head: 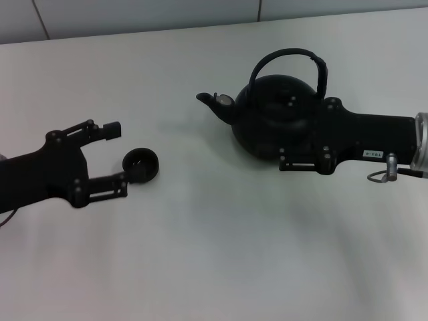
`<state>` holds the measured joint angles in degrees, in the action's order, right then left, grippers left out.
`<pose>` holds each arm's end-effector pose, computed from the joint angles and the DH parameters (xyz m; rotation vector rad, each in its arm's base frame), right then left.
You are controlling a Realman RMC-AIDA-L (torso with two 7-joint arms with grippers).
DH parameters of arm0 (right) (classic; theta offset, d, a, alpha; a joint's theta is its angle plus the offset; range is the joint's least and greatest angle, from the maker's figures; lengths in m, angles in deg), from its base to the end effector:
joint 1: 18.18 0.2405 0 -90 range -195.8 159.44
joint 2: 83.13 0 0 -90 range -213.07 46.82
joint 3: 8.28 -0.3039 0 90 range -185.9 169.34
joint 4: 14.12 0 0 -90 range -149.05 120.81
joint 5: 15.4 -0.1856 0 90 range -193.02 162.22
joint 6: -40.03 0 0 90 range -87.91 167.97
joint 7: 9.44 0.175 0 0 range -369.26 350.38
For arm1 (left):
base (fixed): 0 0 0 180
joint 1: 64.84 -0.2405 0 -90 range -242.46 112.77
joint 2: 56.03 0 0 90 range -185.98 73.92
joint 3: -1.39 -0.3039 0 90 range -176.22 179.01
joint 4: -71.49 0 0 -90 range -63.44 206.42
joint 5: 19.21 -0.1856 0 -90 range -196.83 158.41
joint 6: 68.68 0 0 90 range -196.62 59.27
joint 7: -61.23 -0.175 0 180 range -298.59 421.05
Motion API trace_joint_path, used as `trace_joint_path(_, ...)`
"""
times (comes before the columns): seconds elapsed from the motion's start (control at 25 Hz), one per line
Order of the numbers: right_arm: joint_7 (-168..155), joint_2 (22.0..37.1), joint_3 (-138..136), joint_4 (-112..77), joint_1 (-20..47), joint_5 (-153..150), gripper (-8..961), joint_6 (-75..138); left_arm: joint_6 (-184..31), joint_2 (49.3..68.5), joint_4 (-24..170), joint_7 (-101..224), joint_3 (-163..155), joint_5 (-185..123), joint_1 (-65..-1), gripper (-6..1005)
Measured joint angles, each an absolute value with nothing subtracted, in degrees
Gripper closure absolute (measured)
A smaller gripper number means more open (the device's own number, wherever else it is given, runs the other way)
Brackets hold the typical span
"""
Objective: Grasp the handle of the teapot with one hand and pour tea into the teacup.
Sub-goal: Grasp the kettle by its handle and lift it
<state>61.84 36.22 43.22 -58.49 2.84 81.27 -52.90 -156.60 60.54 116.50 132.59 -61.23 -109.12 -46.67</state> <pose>0.2611 0.3075 -0.0366 -2.6754 0.3612 0.8934 -0.2713 0.3007 -0.0390 -2.7045 -0.3674 -0.8270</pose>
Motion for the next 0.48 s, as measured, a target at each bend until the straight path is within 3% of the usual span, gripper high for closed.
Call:
trace_joint_path(0.24, 61.13, 36.23, 43.23, -57.73, 3.72, 81.4, 207, -52.24, -165.46, 58.14, 116.97, 133.12, -58.33, -109.25, -47.4, 134)
trace_joint_path(0.48, 60.03, 36.29, 42.89, -57.58, 3.71, 81.17, 208, -49.69, -166.67, 58.0, 119.72, 133.22, -55.81, -110.09, -49.61, 135)
